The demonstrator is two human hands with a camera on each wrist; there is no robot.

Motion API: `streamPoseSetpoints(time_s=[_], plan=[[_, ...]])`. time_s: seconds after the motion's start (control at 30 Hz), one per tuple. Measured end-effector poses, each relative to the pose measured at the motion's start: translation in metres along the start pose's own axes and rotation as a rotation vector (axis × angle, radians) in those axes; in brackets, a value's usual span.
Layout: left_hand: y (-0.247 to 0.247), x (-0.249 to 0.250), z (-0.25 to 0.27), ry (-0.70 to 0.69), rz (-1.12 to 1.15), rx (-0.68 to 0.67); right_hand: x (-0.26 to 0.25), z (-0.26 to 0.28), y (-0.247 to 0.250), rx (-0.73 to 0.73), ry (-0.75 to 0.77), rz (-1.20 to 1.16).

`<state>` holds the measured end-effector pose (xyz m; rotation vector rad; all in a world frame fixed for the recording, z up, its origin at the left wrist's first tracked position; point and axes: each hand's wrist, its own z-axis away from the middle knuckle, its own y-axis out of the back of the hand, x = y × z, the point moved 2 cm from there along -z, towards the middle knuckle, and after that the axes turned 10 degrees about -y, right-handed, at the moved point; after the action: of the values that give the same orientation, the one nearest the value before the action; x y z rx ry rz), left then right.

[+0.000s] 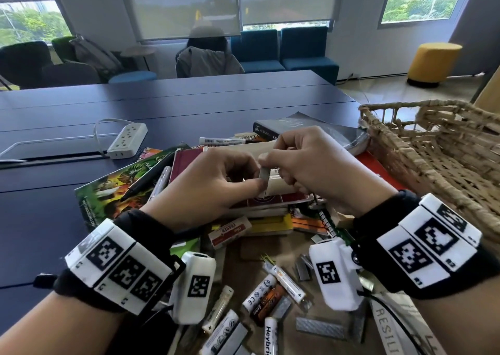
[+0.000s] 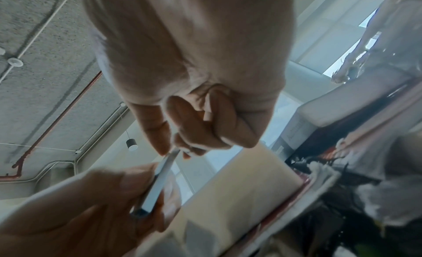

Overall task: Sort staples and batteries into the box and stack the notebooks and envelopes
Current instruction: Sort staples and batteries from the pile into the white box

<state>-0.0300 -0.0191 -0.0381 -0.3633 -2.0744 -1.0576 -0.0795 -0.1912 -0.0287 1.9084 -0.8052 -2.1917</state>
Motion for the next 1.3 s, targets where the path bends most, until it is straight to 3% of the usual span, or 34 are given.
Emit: streamPoseSetpoints(time_s=[1.3], plan=[[0.0022,-0.0034,-0.0003,0.006,-0.001,-0.029,0.0026,0.0,0.0021,-0.012,0.055,-0.055]])
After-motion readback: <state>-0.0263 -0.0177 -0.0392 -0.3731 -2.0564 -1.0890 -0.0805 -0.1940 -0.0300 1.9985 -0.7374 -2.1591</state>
